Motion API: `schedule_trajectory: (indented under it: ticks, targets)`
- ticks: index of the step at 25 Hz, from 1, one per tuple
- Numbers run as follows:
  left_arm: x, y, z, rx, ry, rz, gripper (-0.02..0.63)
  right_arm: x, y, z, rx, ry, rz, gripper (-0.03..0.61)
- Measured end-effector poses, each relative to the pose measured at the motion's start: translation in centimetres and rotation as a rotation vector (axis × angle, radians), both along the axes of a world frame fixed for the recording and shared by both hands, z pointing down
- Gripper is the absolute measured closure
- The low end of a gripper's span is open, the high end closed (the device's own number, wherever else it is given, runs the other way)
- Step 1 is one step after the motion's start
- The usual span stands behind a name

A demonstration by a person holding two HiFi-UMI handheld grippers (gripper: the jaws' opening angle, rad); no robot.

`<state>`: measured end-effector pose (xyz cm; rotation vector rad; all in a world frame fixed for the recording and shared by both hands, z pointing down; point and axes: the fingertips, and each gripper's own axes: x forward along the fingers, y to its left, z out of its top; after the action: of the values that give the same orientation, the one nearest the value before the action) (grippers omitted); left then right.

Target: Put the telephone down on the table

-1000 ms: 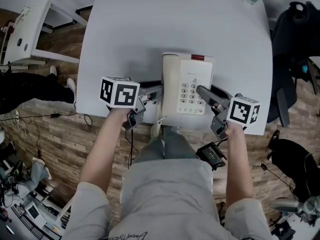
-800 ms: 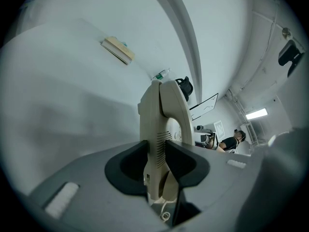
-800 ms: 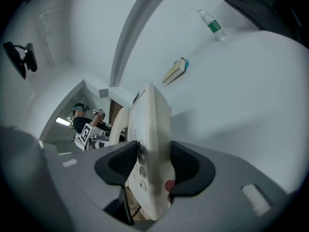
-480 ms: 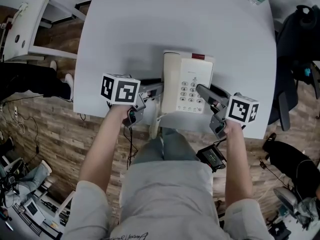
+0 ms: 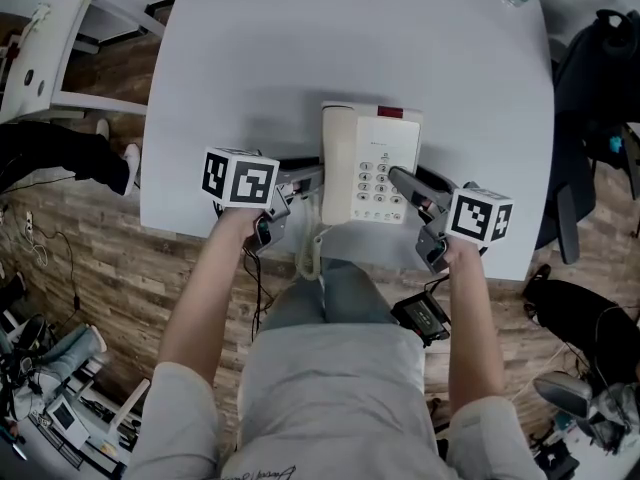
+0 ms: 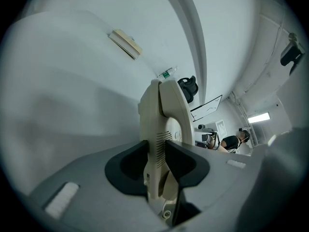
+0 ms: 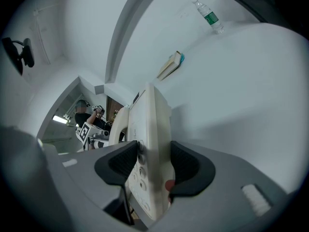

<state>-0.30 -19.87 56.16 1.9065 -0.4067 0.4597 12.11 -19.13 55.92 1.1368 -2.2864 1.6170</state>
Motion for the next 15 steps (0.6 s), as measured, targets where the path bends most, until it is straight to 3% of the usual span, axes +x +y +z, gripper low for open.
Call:
schedule_trajectory:
  ticks: [15]
  targets:
    - [0.0,-0.6,2.3,-0.031,-0.026,0.001,0.485,0.0,-0.5,2.3,-0.025,-0.004,0.0,0.353]
